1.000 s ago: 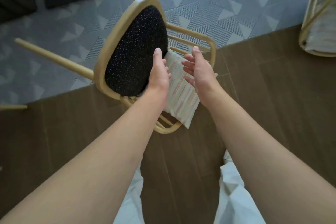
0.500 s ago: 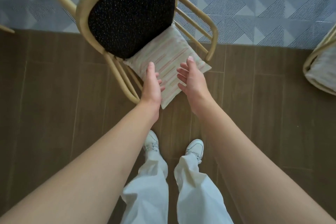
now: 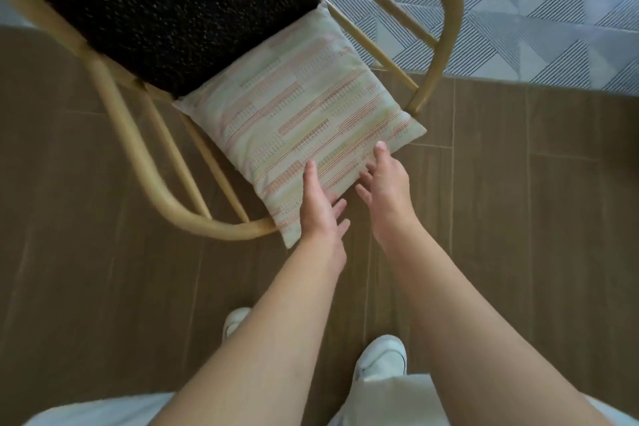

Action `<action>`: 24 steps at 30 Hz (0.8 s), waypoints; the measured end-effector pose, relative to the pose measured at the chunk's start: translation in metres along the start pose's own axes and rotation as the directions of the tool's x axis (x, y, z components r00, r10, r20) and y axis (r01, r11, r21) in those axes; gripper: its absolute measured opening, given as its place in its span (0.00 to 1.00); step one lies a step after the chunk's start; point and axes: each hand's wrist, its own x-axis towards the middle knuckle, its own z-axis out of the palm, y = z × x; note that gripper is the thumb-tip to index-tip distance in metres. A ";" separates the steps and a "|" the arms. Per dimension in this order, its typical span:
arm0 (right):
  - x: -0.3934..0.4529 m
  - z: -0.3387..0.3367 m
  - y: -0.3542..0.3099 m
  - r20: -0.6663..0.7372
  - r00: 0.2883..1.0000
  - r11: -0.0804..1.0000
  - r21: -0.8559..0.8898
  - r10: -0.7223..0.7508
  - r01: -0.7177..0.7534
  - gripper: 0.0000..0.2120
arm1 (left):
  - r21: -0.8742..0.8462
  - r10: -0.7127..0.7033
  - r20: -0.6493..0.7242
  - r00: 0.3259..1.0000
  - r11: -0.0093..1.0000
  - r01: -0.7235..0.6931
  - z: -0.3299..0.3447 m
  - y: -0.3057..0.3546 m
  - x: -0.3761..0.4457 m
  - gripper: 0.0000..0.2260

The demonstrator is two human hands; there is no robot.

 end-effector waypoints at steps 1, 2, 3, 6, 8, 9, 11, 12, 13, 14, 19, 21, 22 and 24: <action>0.018 -0.001 0.011 -0.020 1.000 1.000 0.010 0.003 -0.002 0.23 | -0.068 -0.034 0.012 0.999 0.997 0.035 -0.001 -0.008 0.021 0.39; 0.037 0.000 0.023 -0.034 0.999 1.000 0.016 0.003 -0.003 0.25 | -0.137 -0.061 0.028 0.998 0.988 0.064 -0.001 -0.016 0.042 0.41; 0.055 0.002 0.034 -0.042 0.999 1.000 0.015 0.006 -0.005 0.28 | -0.189 -0.080 0.037 0.996 0.978 0.085 -0.003 -0.022 0.062 0.43; 0.101 0.008 0.063 -0.063 0.998 0.994 0.103 0.024 -0.018 0.34 | -0.334 -0.101 0.106 0.989 0.933 0.131 -0.002 -0.041 0.114 0.43; 0.123 0.009 0.079 -0.095 0.994 0.985 0.171 0.049 -0.032 0.34 | -0.445 -0.088 0.190 0.978 0.880 0.165 0.001 -0.054 0.140 0.39; 0.132 0.010 0.085 -0.102 0.993 0.979 0.202 0.062 -0.040 0.34 | -0.482 -0.069 0.228 0.971 0.859 0.174 0.003 -0.060 0.149 0.35; 0.146 0.009 0.095 -0.078 0.995 0.969 0.242 0.069 -0.048 0.33 | -0.528 -0.013 0.280 0.960 0.833 0.165 0.005 -0.068 0.164 0.31; 0.150 0.009 0.098 -0.062 0.996 0.966 0.253 0.060 -0.043 0.32 | -0.537 0.014 0.296 0.955 0.830 0.154 0.004 -0.071 0.169 0.31; 0.154 0.009 0.099 -0.052 0.998 0.965 0.259 0.048 -0.032 0.31 | -0.538 0.032 0.305 0.952 0.831 0.144 0.002 -0.074 0.174 0.31; 0.157 0.008 0.100 -0.047 0.998 0.964 0.264 0.040 -0.026 0.30 | -0.537 0.038 0.315 0.948 0.831 0.145 0.000 -0.077 0.177 0.31; 0.163 0.007 0.100 -0.034 0.996 0.964 0.258 0.085 -0.073 0.36 | -0.532 0.048 0.389 0.920 0.827 0.182 -0.012 -0.090 0.191 0.35; 0.162 0.008 0.103 -0.037 0.995 0.963 0.256 0.094 -0.081 0.38 | -0.523 0.036 0.376 0.926 0.833 0.180 -0.014 -0.089 0.194 0.36; 0.160 0.008 0.103 -0.039 0.995 0.962 0.261 0.097 -0.083 0.37 | -0.523 0.027 0.364 0.931 0.833 0.181 -0.014 -0.089 0.196 0.36; 0.157 0.009 0.104 -0.024 0.994 0.955 0.281 0.111 -0.100 0.36 | -0.529 0.031 0.348 0.937 0.831 0.169 -0.013 -0.091 0.197 0.35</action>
